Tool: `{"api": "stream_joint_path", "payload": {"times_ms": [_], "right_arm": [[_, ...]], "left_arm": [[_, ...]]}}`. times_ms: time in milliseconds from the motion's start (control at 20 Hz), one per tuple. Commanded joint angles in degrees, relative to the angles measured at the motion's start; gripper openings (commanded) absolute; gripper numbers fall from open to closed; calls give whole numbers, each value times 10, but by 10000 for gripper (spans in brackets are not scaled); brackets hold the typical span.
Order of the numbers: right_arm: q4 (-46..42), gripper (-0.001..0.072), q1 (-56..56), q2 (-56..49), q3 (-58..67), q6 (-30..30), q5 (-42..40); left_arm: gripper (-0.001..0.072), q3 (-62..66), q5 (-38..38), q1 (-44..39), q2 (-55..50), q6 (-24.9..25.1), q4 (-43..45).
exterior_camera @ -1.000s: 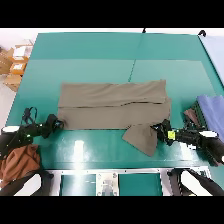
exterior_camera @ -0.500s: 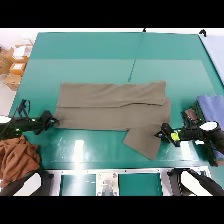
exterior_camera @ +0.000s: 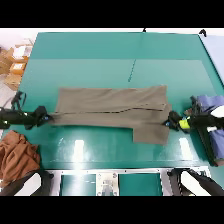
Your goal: Fold the shirts.
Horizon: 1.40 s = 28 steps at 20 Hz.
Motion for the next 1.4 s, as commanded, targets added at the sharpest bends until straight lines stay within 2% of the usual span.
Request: {"api": "stream_joint_path", "payload": {"times_ms": [0, 250, 500, 550, 600, 650, 700, 750, 800, 900, 950, 1050, 1100, 1150, 1200, 1300, 1350], "right_arm": [[17, 21, 30, -40, 120, 13, -5], [17, 22, 68, -223, 293, 16, -32], [47, 23, 69, -381, 409, 15, -45], [60, 24, 69, -405, 422, 15, -50], [67, 50, 69, -424, 434, 15, -59], [72, 157, 66, -439, 447, 15, -64], [72, 286, 60, -447, 461, 15, -63], [72, 365, 53, -447, 471, 12, -59], [72, 399, 42, -447, 485, 0, -42], [70, 435, 14, -447, 508, -37, 18], [70, 544, -3, -447, 514, -63, 50], [62, 565, -32, -447, 514, -116, 95], [48, 607, -45, -447, 511, -128, 108], [35, 643, -58, -447, 506, -132, 111], [35, 647, -70, -447, 498, -147, 111], [36, 695, -83, -447, 478, -190, 118], [36, 695, -86, -448, 464, -220, 123]], "left_arm": [[28, 96, 7, -37, -19, -36, 7], [29, 227, 47, -116, -184, -54, 3], [31, 344, 91, -123, -332, -70, -14], [174, 359, 97, -123, -354, -70, -29], [475, 370, 116, -123, -370, -71, -51], [619, 374, 152, -121, -370, -71, -78], [690, 374, 200, -117, -365, -71, -117], [717, 378, 224, -108, -360, -70, -160], [717, 382, 229, -94, -353, -62, -195], [716, 395, 187, -68, -342, -40, -207], [716, 396, 157, -56, -337, -34, -207], [708, 396, 95, -33, -326, -29, -206], [687, 396, 67, -25, -324, -29, -206], [388, 396, 43, -19, -322, -23, -206], [37, 396, 28, -17, -320, 7, -206], [29, 396, 6, -19, -319, 28, -207], [29, 396, -10, -23, -319, 46, -208]]}}
